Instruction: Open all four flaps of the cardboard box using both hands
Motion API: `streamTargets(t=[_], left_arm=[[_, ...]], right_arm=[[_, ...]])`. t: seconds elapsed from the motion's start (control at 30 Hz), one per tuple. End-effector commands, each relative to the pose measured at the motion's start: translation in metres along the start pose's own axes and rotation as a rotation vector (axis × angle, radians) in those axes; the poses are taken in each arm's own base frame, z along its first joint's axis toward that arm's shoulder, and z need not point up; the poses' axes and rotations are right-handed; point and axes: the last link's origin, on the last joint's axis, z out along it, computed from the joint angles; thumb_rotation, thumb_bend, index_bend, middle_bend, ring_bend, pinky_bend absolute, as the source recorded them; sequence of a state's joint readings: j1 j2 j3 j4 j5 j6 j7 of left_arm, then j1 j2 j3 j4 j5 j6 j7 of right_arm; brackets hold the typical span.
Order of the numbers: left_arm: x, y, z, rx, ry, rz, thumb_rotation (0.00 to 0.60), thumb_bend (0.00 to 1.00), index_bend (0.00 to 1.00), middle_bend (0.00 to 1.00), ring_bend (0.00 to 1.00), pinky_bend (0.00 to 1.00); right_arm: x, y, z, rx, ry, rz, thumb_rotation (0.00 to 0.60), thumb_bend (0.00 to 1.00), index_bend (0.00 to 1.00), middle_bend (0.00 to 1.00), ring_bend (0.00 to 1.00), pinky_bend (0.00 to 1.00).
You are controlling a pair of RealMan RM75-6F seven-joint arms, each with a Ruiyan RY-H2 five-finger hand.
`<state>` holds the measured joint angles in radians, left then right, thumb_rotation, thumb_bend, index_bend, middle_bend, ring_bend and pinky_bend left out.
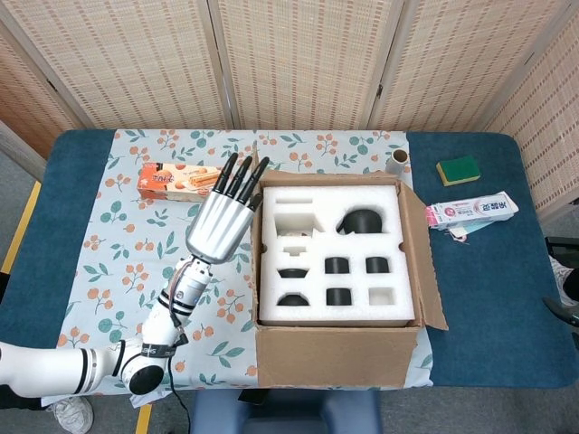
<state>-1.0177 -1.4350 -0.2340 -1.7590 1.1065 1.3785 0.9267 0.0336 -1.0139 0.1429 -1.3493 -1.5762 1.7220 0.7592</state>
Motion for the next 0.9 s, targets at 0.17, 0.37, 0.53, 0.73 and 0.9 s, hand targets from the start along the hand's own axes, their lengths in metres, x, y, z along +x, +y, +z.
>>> streamTargets(t=[0.17, 0.37, 0.53, 0.73, 0.9], left_arm=[[0.001, -0.031, -0.018, 0.103, 0.000, 0.034, 0.600, 1.00, 0.43, 0.01, 0.00, 0.00], [0.005, -0.068, -0.049, 0.222, -0.056, 0.059, 0.600, 1.00, 0.39, 0.02, 0.00, 0.00], [0.001, -0.091, -0.085, 0.278, -0.147, 0.003, 0.600, 0.99, 0.27, 0.04, 0.00, 0.00], [-0.010, -0.110, -0.143, 0.307, -0.211, -0.044, 0.600, 0.76, 0.17, 0.04, 0.00, 0.00], [-0.019, -0.130, -0.208, 0.387, -0.224, -0.148, 0.600, 0.57, 0.13, 0.05, 0.00, 0.00]], right_arm=[[-0.006, 0.000, 0.003, -0.006, -0.021, -0.008, 0.600, 0.20, 0.32, 0.00, 0.00, 0.00], [-0.003, 0.002, 0.004, -0.022, 0.012, -0.020, 0.600, 0.20, 0.31, 0.00, 0.00, 0.00], [-0.005, 0.002, 0.003, -0.044, 0.030, -0.061, 0.600, 0.20, 0.30, 0.00, 0.00, 0.00], [-0.019, -0.001, 0.006, -0.077, -0.001, -0.134, 0.600, 0.20, 0.25, 0.00, 0.00, 0.00], [-0.039, 0.000, 0.009, -0.133, -0.056, -0.207, 0.600, 0.20, 0.23, 0.00, 0.00, 0.00]])
